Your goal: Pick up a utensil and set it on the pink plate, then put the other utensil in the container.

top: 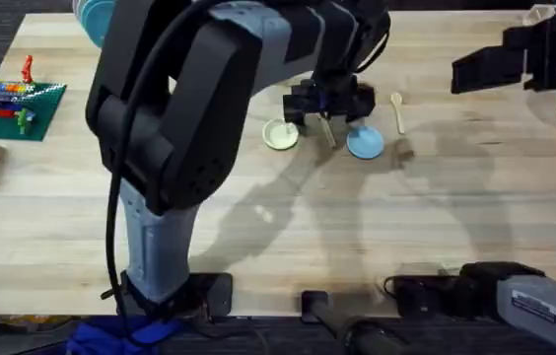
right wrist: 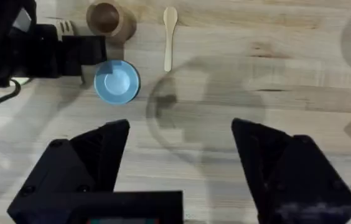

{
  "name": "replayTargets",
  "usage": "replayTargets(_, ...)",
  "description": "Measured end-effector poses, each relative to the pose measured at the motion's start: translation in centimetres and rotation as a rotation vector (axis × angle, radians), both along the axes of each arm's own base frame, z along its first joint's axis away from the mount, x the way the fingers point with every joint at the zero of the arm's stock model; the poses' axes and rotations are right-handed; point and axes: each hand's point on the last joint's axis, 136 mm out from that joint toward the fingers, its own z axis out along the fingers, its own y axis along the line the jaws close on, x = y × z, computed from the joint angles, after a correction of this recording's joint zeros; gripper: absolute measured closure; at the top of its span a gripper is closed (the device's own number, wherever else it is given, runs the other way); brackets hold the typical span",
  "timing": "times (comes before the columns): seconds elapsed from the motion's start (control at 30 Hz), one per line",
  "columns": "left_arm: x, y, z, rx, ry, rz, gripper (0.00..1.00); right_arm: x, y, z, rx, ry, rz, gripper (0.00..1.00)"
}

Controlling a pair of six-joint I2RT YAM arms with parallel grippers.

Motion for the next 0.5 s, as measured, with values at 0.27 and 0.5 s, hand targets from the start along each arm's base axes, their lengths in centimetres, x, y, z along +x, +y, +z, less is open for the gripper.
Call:
replayTargets(0.27,0.14,0.19,0.02,0.011,-0.009,0.003,0.059,0.0,0.01,0.0,0.0,0.0,0.0,0.003)
replayTargets(0.5,0.15,0.37,-0.07,0.021,-0.01,0.004,0.101,0.0,0.0,0.0,0.0,0.0,0.0,0.003)
